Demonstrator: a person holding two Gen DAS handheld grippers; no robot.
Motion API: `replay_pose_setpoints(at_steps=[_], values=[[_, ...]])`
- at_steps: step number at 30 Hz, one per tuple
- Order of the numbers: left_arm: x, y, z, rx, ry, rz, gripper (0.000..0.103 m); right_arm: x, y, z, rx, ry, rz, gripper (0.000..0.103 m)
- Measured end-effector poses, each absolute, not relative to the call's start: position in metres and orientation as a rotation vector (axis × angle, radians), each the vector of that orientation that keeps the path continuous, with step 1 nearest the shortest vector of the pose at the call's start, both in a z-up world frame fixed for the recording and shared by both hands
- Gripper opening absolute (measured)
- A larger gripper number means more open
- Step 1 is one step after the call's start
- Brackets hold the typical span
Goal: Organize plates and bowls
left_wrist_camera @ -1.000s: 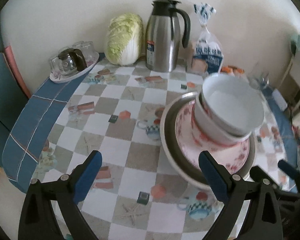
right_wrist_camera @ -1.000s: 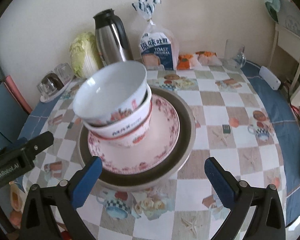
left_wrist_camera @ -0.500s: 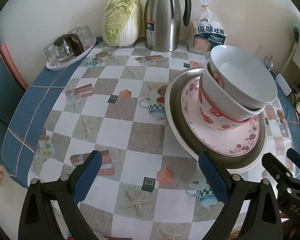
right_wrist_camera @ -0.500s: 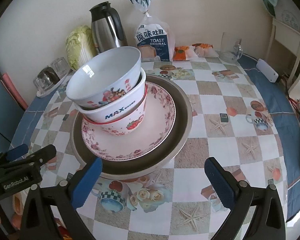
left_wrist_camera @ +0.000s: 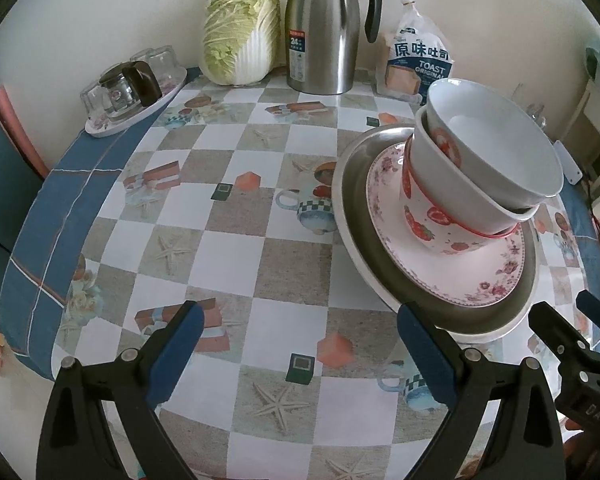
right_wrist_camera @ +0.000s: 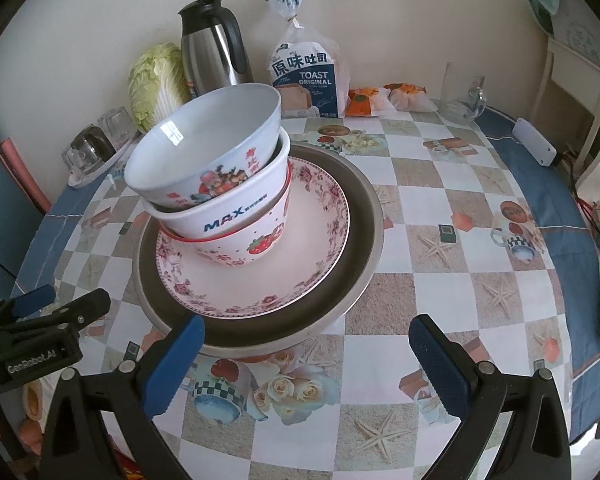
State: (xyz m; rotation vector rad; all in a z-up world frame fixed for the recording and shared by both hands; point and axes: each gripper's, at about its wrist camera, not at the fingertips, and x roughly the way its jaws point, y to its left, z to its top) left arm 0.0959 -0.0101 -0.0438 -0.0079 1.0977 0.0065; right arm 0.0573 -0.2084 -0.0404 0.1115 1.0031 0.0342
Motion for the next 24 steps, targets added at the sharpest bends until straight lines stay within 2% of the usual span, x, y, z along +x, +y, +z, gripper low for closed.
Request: replay_pose_setpoints(at_steps=[24], values=[[0.0958, -0.0113, -0.047, 0.0, 1.102, 0.0, 0.097, 0.0583, -0.2116, -0.0419, 0.109, 1.01, 0.029, 0.103]])
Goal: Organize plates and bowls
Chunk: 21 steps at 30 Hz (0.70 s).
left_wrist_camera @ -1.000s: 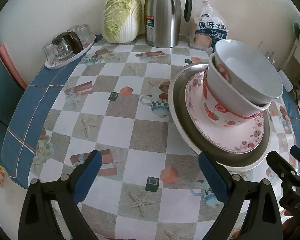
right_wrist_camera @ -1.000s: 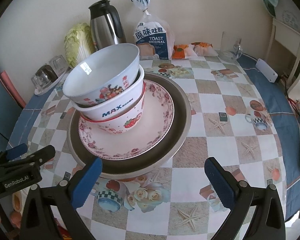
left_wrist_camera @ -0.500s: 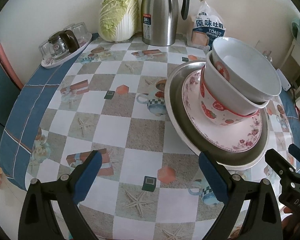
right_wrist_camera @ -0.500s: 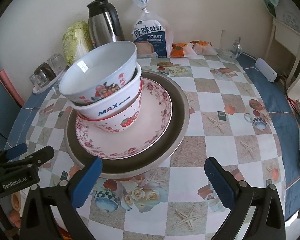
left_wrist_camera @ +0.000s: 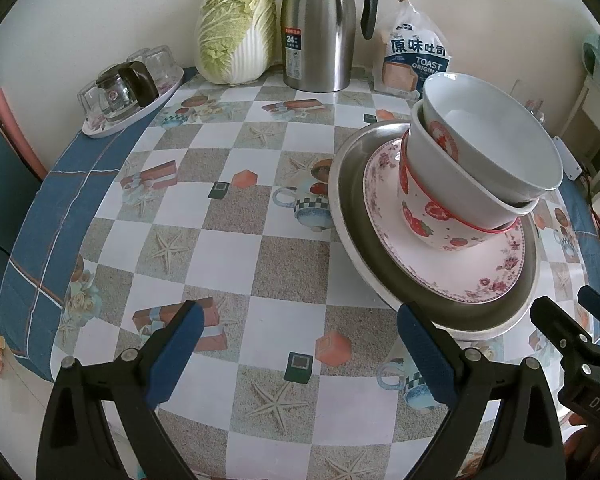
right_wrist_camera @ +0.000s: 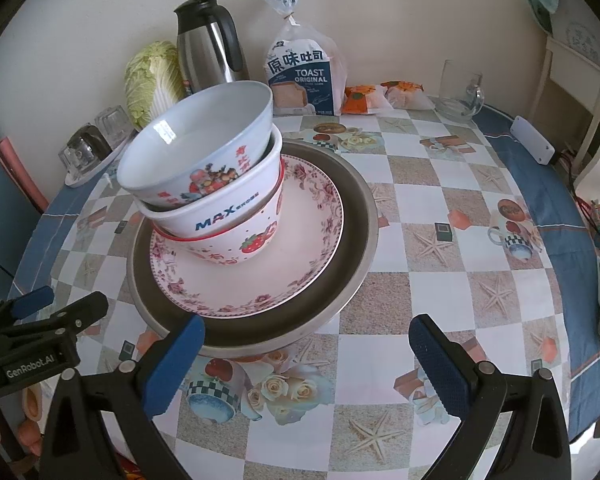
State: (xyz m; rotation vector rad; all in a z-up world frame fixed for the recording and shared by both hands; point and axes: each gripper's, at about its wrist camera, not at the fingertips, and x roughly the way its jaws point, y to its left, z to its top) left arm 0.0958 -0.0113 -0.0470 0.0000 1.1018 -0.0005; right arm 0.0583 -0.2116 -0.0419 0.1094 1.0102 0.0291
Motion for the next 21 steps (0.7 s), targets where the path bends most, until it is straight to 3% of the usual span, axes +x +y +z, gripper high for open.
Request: replay_pose_setpoints(at_steps=[21], values=[[0.096, -0.0102, -0.0486, -0.009, 1.109, 0.007, 0.097, 0.0584, -0.2116, -0.0428, 0.105, 1.015, 0.03, 0.103]])
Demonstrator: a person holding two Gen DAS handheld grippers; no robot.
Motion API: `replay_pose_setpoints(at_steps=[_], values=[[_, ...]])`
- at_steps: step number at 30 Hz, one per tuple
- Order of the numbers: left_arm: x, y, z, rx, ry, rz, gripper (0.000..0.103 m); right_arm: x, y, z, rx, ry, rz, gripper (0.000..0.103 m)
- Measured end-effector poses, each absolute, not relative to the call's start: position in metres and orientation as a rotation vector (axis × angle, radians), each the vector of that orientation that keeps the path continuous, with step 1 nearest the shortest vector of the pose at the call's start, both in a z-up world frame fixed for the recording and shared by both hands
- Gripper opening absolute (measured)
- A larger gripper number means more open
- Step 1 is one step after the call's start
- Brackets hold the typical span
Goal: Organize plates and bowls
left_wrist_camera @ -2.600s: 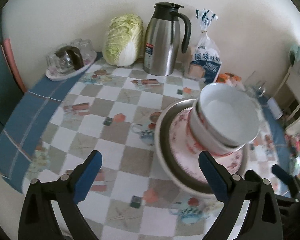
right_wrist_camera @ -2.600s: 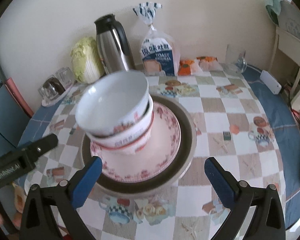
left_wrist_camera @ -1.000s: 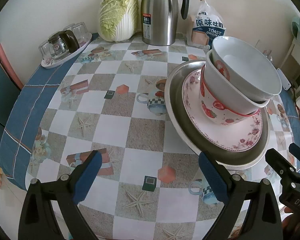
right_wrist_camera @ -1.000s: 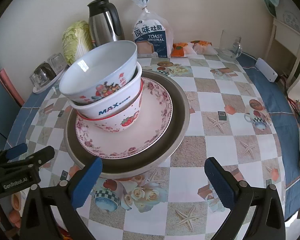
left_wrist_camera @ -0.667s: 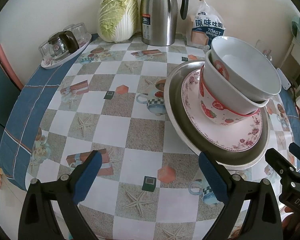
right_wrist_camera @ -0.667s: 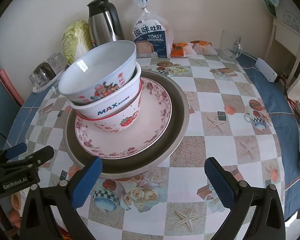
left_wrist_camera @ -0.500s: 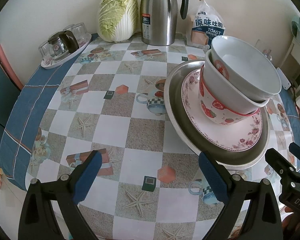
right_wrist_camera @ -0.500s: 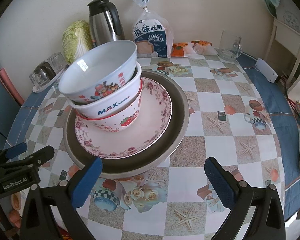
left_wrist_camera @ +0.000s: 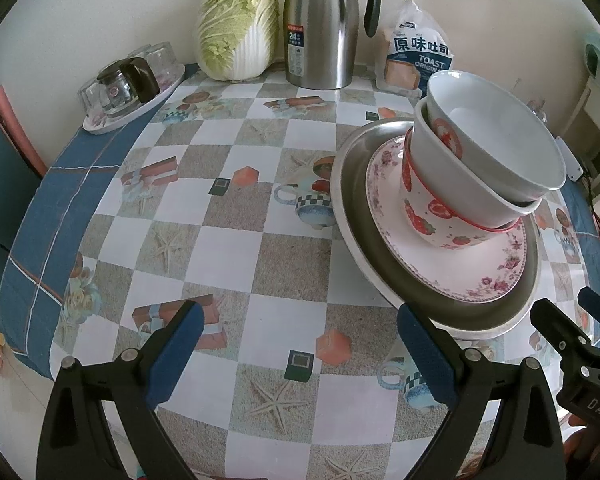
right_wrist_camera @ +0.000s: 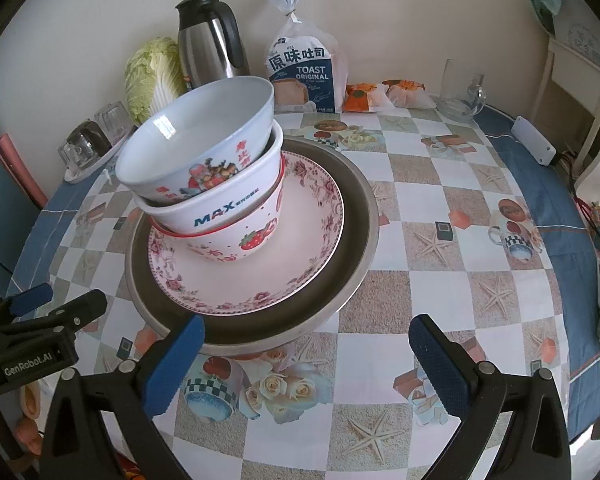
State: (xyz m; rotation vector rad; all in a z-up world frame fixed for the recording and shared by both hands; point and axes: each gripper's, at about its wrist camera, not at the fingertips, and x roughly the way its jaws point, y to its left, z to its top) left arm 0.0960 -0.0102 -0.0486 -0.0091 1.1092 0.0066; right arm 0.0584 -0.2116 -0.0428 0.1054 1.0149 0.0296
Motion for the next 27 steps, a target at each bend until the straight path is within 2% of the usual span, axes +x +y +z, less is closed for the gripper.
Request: replay_pose_setpoints(at_steps=[21, 27], values=[[0.0957, -0.0069, -0.0487, -0.023, 1.111, 0.019, 0.097, 0.0587, -0.2113, -0.0448, 0.098, 1.019, 0.03, 0.103], [0.0923, -0.0067, -0.041, -0.018, 1.061, 0.027, 0.097, 0.0587, -0.2109, -0.0449, 0.093, 1.02, 0.031, 0.103]])
